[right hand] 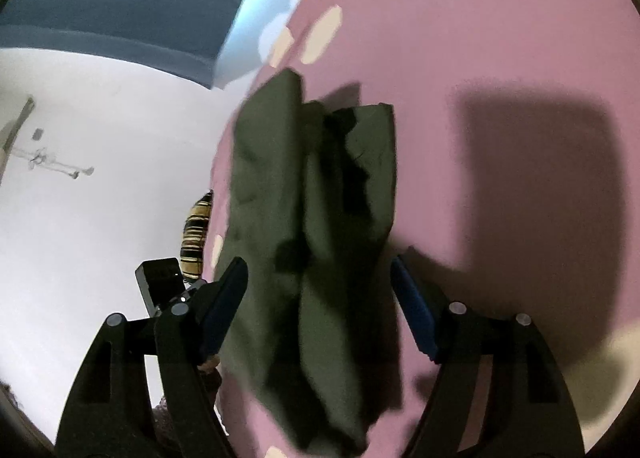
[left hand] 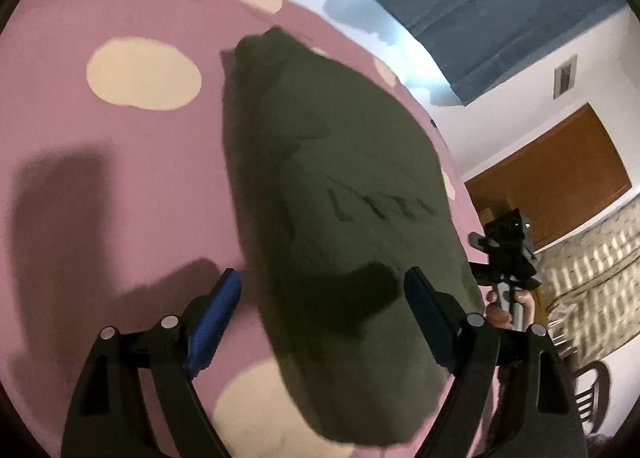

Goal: Fold small clothes

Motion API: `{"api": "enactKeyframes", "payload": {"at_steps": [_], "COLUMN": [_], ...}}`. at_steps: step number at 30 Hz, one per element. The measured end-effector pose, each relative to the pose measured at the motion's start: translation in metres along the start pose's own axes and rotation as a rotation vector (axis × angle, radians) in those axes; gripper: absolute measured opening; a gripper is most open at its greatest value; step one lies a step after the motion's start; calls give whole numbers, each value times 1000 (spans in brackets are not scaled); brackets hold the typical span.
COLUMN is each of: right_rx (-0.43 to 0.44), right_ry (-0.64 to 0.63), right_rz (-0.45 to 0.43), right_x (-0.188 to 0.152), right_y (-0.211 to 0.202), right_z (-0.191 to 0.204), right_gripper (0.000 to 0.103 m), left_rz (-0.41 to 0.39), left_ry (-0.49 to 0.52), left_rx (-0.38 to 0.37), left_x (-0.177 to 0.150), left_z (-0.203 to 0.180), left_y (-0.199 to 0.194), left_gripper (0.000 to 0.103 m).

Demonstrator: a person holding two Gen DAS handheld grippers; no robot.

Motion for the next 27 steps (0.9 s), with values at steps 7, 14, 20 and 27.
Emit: {"api": "enactKeyframes", "payload": {"at_steps": [7,14,20,27], "right_rx": [-9,4,45,52], "right_ry": [-12,-59,-74,-98], "right_rz": [39,51,88,11], "right_x": [29,27,10,8], "right_y": [27,30,33,24], "right_z": [6,10,15,33], "right_gripper": [74,61,49,32], "left_rz": [31,27,35,26], "left_ry": [-28,16,9,26], "left_rx": [-45,19,42,56], "left_x": [26,27,34,36], "left_z": [8,3,2,-3], "left_y": [33,41,45,36], "left_gripper": [83,73,62,50]}}
Point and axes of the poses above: each gripper's, at about its wrist camera, not at the fingertips, and y roughly the way its jaws point, z to its left, x to its top, the point moved 7 cm from there along y, roughly the way its jaws point, and after that the axes turned 11 degrees about -x, right-handed, at the moved point
